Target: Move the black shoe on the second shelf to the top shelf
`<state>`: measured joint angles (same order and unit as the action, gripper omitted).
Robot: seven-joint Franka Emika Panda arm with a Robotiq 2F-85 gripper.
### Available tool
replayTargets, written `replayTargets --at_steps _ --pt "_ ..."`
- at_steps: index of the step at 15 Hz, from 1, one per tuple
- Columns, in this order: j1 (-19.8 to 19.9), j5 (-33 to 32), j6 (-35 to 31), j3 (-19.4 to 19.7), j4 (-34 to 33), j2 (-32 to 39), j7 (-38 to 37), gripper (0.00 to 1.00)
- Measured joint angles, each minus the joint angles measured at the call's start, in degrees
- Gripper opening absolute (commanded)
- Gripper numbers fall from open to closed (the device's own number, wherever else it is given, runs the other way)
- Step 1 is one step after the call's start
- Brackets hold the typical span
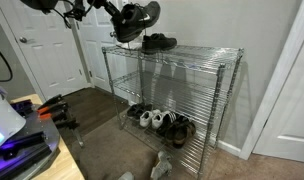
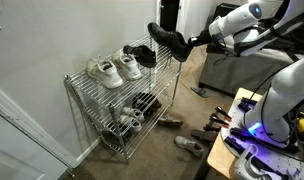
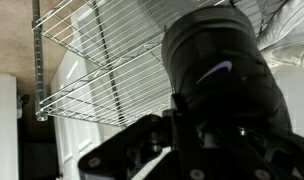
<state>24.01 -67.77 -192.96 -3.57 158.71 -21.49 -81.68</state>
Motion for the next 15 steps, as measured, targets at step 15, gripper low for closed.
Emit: replayTargets --at_steps 15 --pt "6.3 4.3 29.5 -23.7 -7.8 2.8 -20.1 0.05"
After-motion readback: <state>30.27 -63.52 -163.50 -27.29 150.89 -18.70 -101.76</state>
